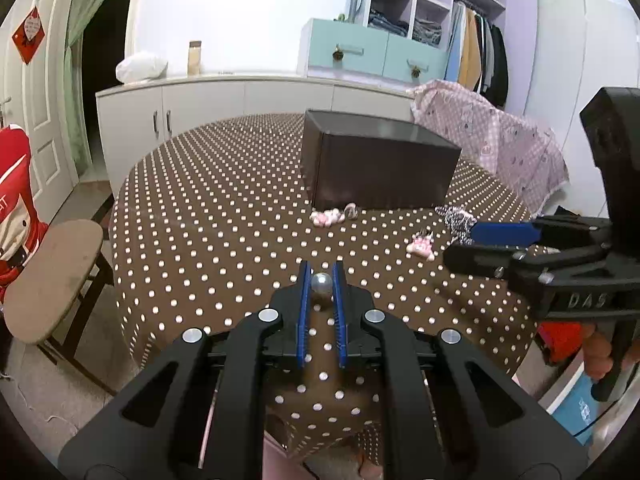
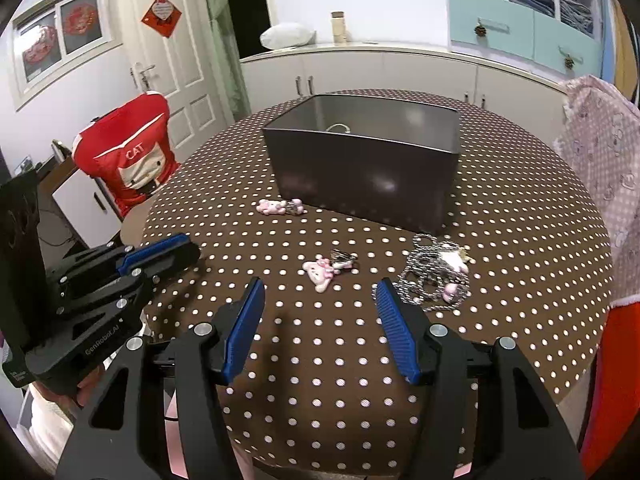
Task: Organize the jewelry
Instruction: 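Grasp the silver bead charm with the left gripper while the right grasps a pink bunny charm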
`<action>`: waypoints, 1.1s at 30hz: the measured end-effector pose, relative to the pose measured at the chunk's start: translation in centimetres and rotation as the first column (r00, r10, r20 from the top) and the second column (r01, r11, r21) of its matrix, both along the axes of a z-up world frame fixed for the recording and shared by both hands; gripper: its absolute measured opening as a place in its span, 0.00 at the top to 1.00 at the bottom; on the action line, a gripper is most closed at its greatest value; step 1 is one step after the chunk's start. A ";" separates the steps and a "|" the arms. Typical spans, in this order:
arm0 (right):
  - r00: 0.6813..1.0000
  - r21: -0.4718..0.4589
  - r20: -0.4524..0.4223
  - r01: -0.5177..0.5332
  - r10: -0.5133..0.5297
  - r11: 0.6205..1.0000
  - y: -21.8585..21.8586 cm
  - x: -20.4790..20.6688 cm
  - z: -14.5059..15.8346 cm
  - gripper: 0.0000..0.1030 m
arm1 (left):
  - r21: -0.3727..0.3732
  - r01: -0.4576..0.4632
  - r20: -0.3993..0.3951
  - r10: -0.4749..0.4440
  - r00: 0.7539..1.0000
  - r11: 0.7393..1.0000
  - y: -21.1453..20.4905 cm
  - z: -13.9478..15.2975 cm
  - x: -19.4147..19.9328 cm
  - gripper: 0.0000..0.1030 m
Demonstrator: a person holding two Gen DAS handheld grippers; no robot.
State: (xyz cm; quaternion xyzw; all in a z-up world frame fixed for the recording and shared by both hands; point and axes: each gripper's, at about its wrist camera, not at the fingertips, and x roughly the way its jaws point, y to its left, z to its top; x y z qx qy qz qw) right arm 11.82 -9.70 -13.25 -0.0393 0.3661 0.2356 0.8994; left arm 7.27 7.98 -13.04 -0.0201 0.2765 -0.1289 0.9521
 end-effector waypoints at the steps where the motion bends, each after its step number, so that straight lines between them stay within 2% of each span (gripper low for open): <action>1: 1.000 0.004 -0.002 -0.005 0.005 1.000 0.1 0.1 0.0 0.48 | -0.002 0.002 0.003 -0.002 1.000 1.000 0.0 0.1 0.0 0.89; 4: 1.000 -0.003 0.000 -0.017 0.017 1.000 0.6 0.3 -0.1 0.58 | -0.009 0.006 0.008 -0.005 1.000 1.000 -0.1 0.3 0.3 0.89; 7: 1.000 -0.012 -0.011 -0.021 0.021 1.000 0.9 1.0 -0.4 0.64 | -0.018 0.011 0.010 -0.011 1.000 1.000 -0.2 0.4 0.5 0.89; 14: 1.000 -0.091 0.002 0.023 -0.023 0.996 1.8 2.4 -1.2 0.65 | -0.043 0.020 0.031 -0.019 0.999 0.999 -0.2 0.6 0.8 0.89; 16: 0.999 -0.115 0.028 0.030 -0.027 0.993 2.1 2.5 -1.4 0.66 | -0.050 0.025 0.042 -0.023 0.999 0.998 -0.2 0.6 0.8 0.89; 21: 0.998 -0.139 0.058 0.014 -0.006 0.990 2.6 2.4 -1.5 0.72 | -0.044 0.029 0.042 -0.027 0.999 0.999 -0.5 0.8 1.3 0.89; 33: 0.998 -0.089 0.054 0.021 -0.016 0.996 0.9 2.4 -0.5 0.78 | -0.042 0.056 0.059 -0.054 0.997 0.998 -2.1 1.7 1.8 0.89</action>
